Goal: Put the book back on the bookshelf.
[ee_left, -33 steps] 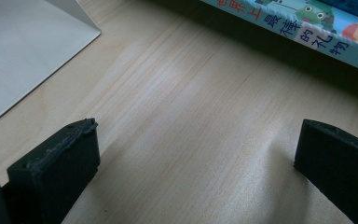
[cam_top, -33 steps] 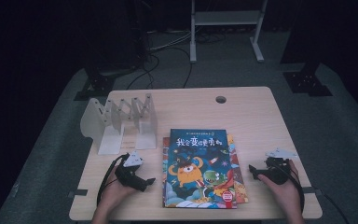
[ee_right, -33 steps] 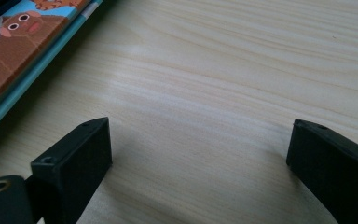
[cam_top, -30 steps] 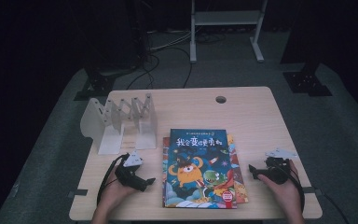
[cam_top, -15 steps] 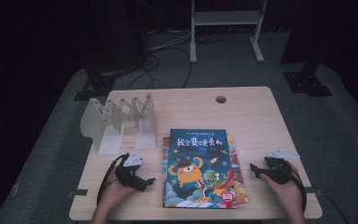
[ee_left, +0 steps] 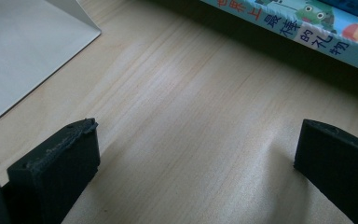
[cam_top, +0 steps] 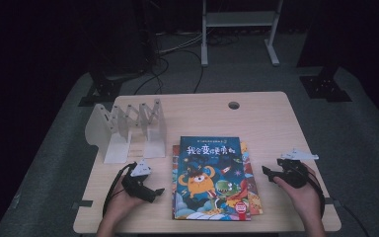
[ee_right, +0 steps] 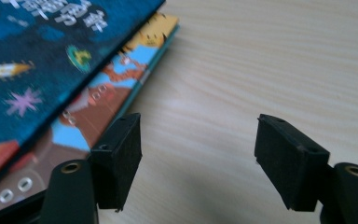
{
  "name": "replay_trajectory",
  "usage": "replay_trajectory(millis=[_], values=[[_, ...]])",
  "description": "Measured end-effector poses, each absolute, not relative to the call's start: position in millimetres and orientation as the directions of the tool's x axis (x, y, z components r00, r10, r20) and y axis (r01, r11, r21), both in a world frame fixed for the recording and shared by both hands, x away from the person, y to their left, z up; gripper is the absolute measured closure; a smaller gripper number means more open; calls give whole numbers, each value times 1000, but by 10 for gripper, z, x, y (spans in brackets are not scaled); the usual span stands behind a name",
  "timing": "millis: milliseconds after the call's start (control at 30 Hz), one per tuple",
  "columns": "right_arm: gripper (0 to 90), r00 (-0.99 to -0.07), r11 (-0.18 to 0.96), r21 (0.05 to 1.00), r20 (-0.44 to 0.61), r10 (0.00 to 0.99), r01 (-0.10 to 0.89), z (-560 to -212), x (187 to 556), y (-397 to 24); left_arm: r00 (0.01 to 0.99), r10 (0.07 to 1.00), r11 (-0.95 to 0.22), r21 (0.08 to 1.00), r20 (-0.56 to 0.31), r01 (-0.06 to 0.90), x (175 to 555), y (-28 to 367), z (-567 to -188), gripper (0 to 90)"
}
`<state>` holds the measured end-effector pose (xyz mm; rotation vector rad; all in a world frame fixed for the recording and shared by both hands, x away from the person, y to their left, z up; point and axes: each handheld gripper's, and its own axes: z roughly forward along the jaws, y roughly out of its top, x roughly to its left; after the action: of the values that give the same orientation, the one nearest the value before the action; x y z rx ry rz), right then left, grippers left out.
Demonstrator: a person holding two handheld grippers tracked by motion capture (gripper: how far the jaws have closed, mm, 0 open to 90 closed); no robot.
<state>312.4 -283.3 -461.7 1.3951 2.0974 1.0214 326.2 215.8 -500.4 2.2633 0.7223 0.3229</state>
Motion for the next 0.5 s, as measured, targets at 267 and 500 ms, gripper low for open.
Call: replay_trajectory(millis=[267,500], values=[[307,-428,240,773,45,902,587,-4469,3265,-2687,817,576,-583,710,19,395,3258,2154,-5003,0],[331,-456,267,765,40,889,587,-4433,3418,-2535,813,582,-578,711,17,400,3252,2137,-5004,0]])
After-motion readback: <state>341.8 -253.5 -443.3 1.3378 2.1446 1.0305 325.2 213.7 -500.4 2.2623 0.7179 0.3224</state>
